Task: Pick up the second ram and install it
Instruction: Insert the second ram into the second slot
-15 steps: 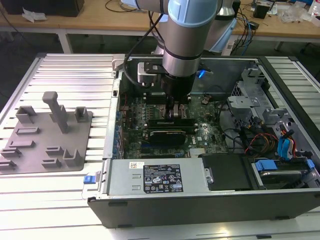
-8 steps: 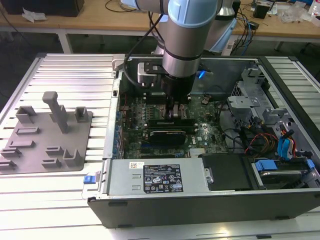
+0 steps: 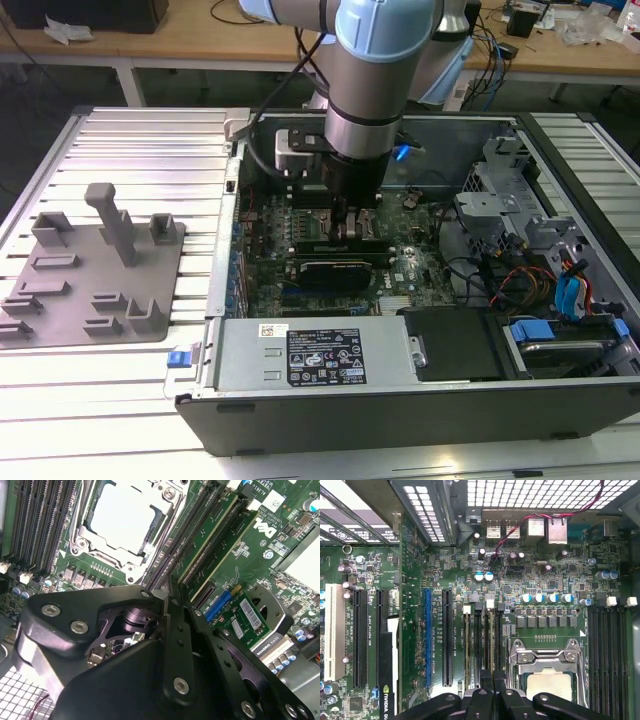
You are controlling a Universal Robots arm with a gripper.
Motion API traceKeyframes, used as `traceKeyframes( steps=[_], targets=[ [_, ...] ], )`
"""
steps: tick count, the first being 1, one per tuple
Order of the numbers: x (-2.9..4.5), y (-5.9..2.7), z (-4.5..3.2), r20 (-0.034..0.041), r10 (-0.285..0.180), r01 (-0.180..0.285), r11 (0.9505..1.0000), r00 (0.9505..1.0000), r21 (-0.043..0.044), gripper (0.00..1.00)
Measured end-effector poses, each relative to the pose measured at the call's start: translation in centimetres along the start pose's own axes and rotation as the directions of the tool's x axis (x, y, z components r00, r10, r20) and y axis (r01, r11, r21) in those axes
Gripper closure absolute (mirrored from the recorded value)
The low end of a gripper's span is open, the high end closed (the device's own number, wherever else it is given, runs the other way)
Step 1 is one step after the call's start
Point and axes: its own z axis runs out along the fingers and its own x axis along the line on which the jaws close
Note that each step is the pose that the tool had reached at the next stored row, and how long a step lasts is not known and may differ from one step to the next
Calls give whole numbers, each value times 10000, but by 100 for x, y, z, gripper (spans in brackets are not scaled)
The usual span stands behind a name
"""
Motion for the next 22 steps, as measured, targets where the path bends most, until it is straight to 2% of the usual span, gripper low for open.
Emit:
traceKeyframes(
  steps=[17, 19, 20, 22],
  targets=[
    [1, -1, 40, 6, 1, -1, 10000, 10000, 0, 91],
    [1, -1, 41, 7, 1, -1, 10000, 10000, 2, 90],
    [1, -1, 41, 5, 1, -1, 10000, 10000, 1, 84],
    [0, -1, 25, 4, 2, -2, 10000, 10000, 0, 84]
  ],
)
